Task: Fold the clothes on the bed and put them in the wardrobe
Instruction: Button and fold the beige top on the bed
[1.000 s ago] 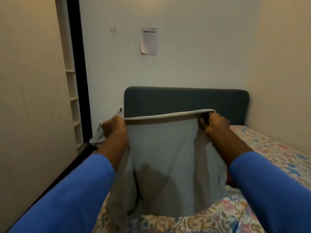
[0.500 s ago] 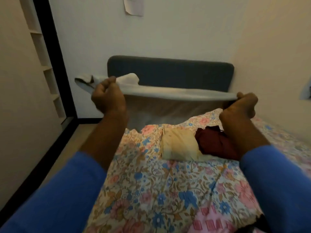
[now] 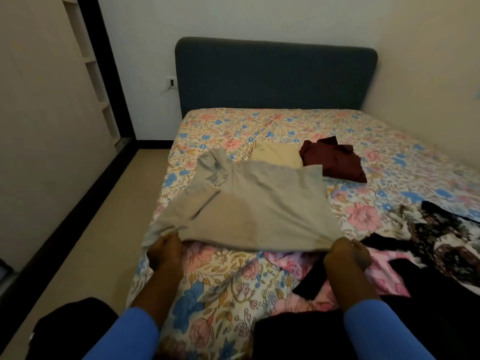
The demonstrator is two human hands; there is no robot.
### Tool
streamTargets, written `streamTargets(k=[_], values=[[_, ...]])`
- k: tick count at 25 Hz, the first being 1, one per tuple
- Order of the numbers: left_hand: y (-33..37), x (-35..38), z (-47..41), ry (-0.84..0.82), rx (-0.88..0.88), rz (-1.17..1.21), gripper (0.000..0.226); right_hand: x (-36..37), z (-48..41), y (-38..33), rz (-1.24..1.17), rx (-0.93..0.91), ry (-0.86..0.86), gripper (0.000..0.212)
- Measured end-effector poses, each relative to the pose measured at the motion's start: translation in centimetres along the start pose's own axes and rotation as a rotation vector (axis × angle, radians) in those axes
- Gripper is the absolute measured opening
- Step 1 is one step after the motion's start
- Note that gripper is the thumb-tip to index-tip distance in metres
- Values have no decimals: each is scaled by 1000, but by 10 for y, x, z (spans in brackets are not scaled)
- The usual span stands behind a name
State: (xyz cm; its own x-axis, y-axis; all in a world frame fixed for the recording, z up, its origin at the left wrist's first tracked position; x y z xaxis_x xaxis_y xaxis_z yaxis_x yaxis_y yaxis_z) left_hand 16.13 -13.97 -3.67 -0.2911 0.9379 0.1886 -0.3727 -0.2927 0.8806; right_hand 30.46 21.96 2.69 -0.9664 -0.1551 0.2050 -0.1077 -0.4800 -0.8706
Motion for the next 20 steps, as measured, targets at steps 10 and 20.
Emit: streamTargets(k=[10,20], values=[[16,-18,28,191,119,-367,16,-25,-6,-12,314,-16,-39,29],[56,38,-77,-121,483,-1089,63,154,31,61,1028,-660,-964,14]])
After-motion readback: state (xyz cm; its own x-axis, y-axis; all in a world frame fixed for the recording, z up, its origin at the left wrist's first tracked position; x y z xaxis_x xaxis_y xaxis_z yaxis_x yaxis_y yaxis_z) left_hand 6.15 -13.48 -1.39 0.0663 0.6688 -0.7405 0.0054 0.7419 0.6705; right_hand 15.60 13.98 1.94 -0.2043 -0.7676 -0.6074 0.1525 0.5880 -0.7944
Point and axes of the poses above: each hand's wrist, its own z-axis away from the middle knuckle, its own x-axis out of the palm, y = z × x, the point moved 3 cm from there along -z, towards the middle knuckle, and after that the axes turned 13 degrees about -y, right-handed, at the moved point
